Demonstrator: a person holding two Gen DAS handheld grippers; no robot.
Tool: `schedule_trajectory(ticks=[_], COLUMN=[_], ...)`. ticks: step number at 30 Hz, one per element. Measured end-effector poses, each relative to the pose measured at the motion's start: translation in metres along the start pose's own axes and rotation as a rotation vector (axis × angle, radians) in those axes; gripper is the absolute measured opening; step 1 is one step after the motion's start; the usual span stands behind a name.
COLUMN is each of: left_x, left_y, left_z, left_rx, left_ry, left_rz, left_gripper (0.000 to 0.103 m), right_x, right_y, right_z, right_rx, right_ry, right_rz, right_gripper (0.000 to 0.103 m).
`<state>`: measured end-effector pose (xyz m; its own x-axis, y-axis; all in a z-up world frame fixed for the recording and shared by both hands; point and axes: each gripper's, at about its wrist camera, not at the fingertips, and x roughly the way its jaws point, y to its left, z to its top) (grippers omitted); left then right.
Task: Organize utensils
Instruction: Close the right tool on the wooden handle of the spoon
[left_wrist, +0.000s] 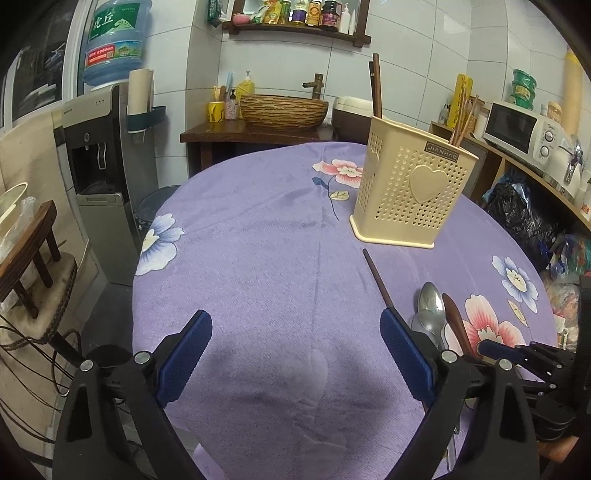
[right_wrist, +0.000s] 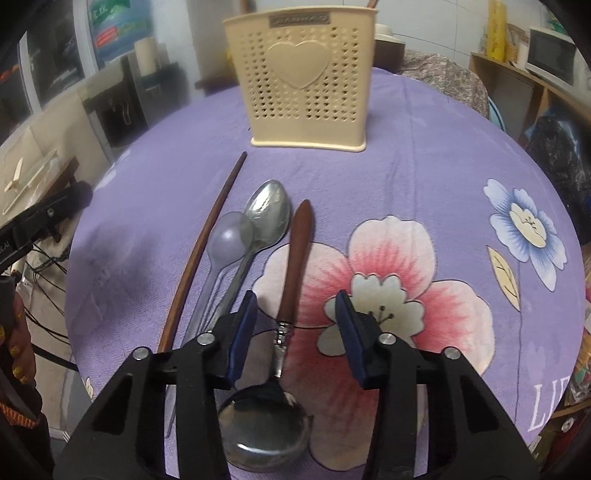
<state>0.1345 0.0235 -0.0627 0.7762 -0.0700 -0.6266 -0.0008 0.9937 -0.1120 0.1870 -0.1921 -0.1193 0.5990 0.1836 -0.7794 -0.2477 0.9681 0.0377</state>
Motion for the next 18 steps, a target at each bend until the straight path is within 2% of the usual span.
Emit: schedule_trajectory(ticks=[2,5,12,14,18], left_x=[0.001,0.004,0.010,0.014,0.028], left_y=[-0.002,-0.005,-0.013,-0.015,-0.022], left_z=[-0.001,-0.001,-0.005,-0.004,0.001], left_rx=[0.002,0.009,0.026,0.033,0.046], left_ry=[0.005,0.012,0.035,0.047,0.088], left_rz=[-0.005,-0.008,-0.020,-0.029,-0.075], left_gripper=[0.091,0.091,0.090,0.087,0.073], right_x=[0.001,-0.001,-0.006,-0.007,-0.008], right_y=[0.001,-0.007,-0.043,-0.055,-0.065], right_z=[0.001,0.000,-0.005,-0.005,-0.005], right_rx=[-0.019,-0.019,-0.025,-0.006,0.037], right_ry=[-0.001,0.001,0.006,0.007,0.001], right_rz=[-0.021,-0.005,-0.050,-0.053,-0.028], right_gripper=[0.026,0.015,0.011,0.011,0.015])
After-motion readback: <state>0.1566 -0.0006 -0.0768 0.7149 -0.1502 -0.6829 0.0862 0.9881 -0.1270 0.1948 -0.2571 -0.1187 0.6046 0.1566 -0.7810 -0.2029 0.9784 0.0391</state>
